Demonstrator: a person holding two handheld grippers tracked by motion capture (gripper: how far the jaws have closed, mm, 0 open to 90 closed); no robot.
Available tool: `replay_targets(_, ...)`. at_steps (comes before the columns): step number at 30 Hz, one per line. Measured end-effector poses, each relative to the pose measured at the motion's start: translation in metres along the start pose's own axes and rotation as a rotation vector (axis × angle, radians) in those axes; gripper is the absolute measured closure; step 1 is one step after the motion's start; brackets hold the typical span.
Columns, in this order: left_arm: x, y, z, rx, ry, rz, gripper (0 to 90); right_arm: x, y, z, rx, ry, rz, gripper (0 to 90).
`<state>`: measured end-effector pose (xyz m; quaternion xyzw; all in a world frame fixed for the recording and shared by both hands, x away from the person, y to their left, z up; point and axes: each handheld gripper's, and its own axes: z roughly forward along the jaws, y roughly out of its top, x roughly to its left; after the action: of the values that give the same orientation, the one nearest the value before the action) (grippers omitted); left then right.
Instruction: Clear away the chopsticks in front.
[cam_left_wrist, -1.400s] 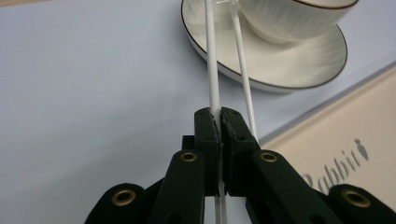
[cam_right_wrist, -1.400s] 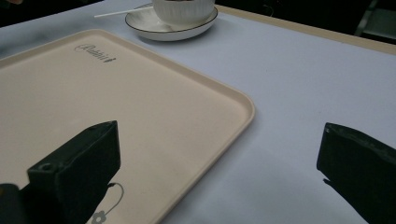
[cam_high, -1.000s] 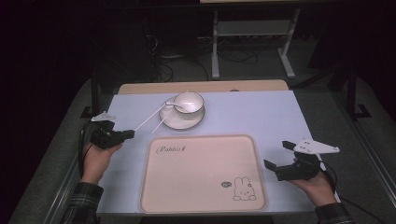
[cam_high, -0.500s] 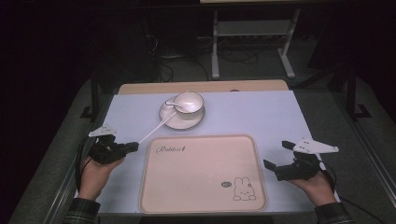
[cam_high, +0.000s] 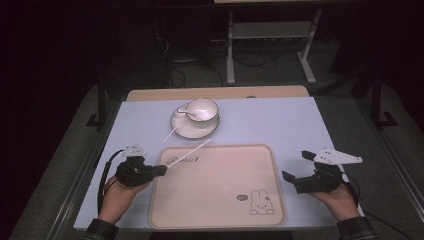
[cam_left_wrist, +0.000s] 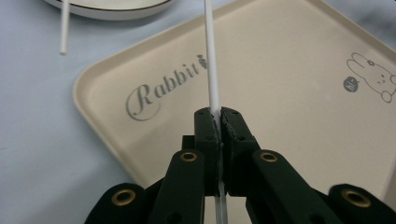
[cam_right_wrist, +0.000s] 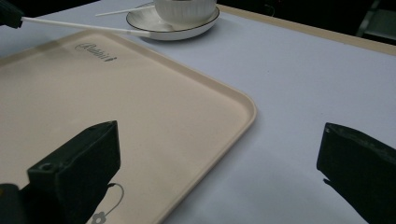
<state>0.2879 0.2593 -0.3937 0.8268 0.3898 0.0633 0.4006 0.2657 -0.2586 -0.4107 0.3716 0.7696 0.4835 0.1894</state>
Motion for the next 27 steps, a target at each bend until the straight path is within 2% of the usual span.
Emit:
replay_targets(6, -0.005, -0.001, 0.008, 0.021, -0.019, 0.009, 86.0, 0.000, 0.000, 0.000, 0.001, 0.001, 0.000, 0.0)
replay_targets(11, -0.006, -0.002, 0.013, 0.040, -0.015, 0.016, 86.0, 0.000, 0.000, 0.000, 0.003, 0.002, 0.000, 0.0)
replay_targets(15, -0.004, -0.005, 0.018, 0.047, -0.021, 0.002, 85.9, 0.000, 0.000, 0.000, 0.004, 0.004, -0.001, 0.0)
replay_targets(20, -0.004, -0.009, 0.028, 0.100, -0.016, 0.008, 85.4, 0.000, 0.000, 0.001, 0.004, 0.005, -0.004, 0.0)
replay_targets(27, -0.008, -0.011, 0.042, 0.189, 0.035, 0.069, 84.5, 0.000, 0.000, 0.001, 0.006, 0.005, -0.006, 0.0)
